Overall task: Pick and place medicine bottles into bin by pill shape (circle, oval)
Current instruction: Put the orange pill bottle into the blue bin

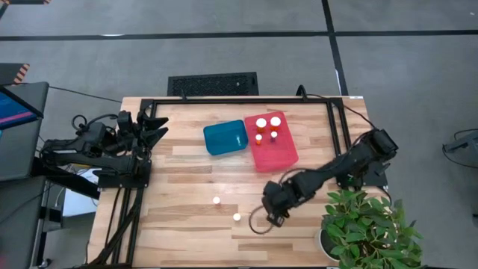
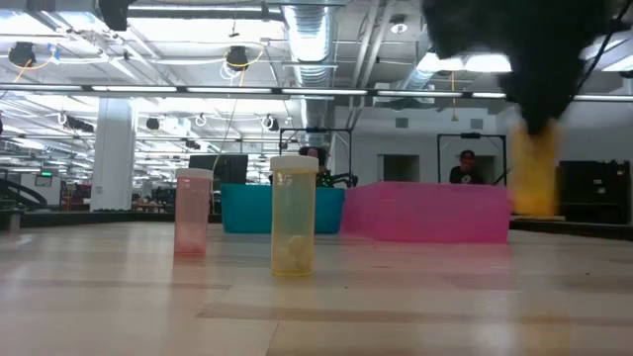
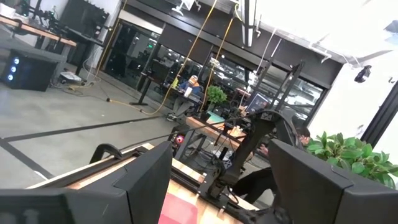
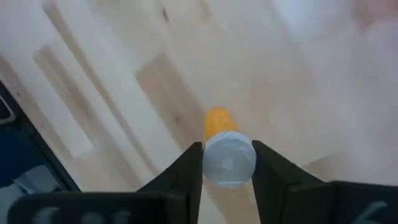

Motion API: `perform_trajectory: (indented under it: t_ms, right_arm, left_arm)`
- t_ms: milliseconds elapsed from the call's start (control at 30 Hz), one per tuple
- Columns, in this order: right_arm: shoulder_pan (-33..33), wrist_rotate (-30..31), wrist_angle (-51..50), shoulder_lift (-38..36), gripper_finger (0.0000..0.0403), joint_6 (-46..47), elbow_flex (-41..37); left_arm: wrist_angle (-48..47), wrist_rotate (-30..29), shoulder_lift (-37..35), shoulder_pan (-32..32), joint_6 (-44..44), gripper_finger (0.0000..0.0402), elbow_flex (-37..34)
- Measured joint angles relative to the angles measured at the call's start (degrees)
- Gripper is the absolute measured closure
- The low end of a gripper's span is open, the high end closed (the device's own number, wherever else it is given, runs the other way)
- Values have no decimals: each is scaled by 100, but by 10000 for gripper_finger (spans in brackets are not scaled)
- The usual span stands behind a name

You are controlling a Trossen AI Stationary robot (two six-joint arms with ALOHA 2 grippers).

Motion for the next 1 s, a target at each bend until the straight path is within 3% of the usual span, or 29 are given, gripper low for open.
perform_trajectory:
  t_ms: [267,567,767,1000]
  right_arm:
    - [-1346,662,-738,4,290,-2233,1346]
    - [-3208,1027,-419,588,287,-4345,2322]
    - [-3751,1014,-387,1589,282,-5262,3380]
    - [-4039,1012,-710,2674,283,-5719,4569]
  left_arm:
    - [4,2,-2,-1,0,142,0]
    - [13,2,-2,1,0,142,0]
    - [-40,-5,-1,1,-2,142,0]
    - [-90,-55,-1,-1,-4,142,0]
